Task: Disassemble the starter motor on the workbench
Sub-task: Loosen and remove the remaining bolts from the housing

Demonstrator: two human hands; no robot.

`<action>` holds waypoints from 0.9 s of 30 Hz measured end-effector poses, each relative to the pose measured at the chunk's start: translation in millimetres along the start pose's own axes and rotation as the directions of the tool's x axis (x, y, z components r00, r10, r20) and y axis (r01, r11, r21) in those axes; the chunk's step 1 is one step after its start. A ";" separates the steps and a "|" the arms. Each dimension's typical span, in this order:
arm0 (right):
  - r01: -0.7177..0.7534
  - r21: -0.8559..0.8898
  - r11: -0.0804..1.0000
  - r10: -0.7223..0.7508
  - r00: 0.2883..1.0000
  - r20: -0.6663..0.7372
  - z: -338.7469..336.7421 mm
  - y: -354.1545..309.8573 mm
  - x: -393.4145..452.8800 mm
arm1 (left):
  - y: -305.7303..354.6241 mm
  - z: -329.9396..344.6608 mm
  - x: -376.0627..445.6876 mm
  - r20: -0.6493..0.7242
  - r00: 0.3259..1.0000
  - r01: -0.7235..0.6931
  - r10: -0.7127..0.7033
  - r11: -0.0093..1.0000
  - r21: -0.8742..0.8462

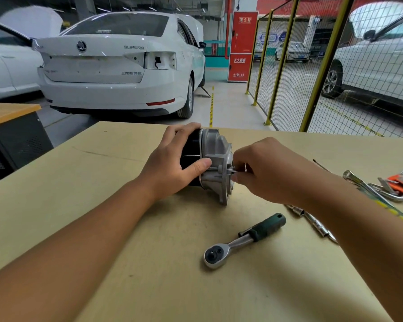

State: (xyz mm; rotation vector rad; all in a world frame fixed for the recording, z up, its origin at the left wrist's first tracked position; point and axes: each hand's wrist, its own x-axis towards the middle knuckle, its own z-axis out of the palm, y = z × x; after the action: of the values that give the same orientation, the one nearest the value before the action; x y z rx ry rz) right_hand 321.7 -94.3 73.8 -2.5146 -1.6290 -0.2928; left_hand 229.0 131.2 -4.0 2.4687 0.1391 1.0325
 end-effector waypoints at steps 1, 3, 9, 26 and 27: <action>-0.004 0.014 1.000 0.004 1.000 0.006 0.5 0.3 0.7 | 0.4 0.5 0.1 -0.008 1.000 0.002 -0.002 1.000 0.003; -0.024 0.008 1.000 0.024 0.999 0.041 1.1 1.5 2.8 | 0.4 0.5 0.4 -0.013 1.000 -0.001 0.001 1.000 0.008; -0.019 -0.056 0.998 0.020 1.000 0.018 -2.1 1.2 1.5 | -0.5 -1.4 0.0 0.010 1.000 -0.011 0.011 1.000 0.009; 0.023 -0.058 0.998 -0.021 0.999 0.036 -3.0 -0.3 0.7 | -3.6 0.8 0.7 -0.005 1.000 -0.011 0.011 1.000 -0.023; 0.028 -0.089 0.996 -0.026 0.999 0.030 -2.7 -0.7 0.3 | -2.9 0.2 0.5 -0.002 1.000 -0.010 0.010 1.000 -0.022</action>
State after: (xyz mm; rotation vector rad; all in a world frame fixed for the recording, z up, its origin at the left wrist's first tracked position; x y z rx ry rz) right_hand 320.9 -94.3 76.5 -2.5752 -1.6984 -0.3415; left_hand 229.8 133.9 -5.1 2.4510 0.1151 1.0351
